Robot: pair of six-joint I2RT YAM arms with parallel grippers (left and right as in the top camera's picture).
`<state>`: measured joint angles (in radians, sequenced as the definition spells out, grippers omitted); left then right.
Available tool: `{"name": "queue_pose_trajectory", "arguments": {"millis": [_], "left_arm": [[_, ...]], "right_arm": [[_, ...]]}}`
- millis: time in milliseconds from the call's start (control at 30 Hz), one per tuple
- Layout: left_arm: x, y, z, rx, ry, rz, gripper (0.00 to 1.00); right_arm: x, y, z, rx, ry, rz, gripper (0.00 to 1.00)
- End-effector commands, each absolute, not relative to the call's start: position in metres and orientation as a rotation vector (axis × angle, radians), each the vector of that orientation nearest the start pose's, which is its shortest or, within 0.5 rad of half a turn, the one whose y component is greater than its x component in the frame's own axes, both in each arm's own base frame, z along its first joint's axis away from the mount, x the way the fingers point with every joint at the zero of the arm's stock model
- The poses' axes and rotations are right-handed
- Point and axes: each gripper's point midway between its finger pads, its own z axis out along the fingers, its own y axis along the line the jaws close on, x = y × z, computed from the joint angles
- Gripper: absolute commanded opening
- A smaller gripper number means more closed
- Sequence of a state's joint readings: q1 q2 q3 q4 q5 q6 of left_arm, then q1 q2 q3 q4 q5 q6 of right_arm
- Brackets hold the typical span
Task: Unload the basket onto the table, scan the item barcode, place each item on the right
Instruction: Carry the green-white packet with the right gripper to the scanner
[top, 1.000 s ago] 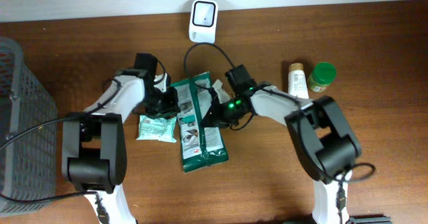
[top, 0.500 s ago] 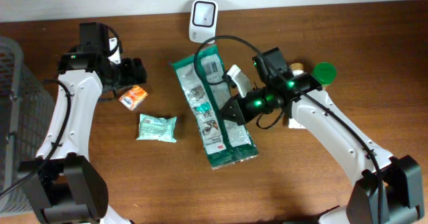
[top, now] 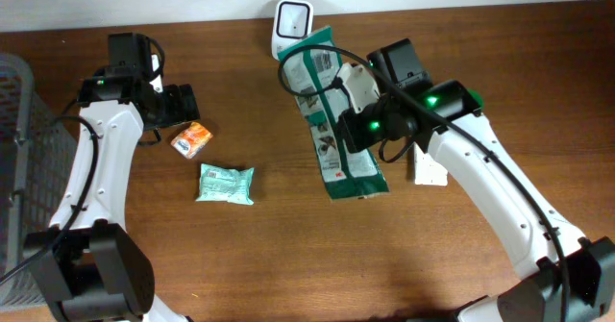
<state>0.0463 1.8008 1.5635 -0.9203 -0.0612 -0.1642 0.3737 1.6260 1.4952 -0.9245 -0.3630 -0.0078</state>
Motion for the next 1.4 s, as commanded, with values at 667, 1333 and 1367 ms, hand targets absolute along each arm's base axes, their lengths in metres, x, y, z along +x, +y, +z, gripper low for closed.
{"name": "queue_pose_trajectory", "arguments": {"millis": [667, 1333, 1367], "left_arm": [[0.432, 0.034, 0.155, -0.302, 2.683, 0.069, 0.99], [0.432, 0.034, 0.155, -0.302, 2.683, 0.069, 0.99], [0.432, 0.034, 0.155, -0.302, 2.683, 0.069, 0.99]], "right_arm": [[0.604, 0.187, 0.18, -0.763, 1.696, -1.289, 0.04], [0.608, 0.165, 0.175, -0.815, 1.68, -1.458, 0.04], [0.605, 0.167, 0.191, -0.79, 1.67, -1.449, 0.04]]}}
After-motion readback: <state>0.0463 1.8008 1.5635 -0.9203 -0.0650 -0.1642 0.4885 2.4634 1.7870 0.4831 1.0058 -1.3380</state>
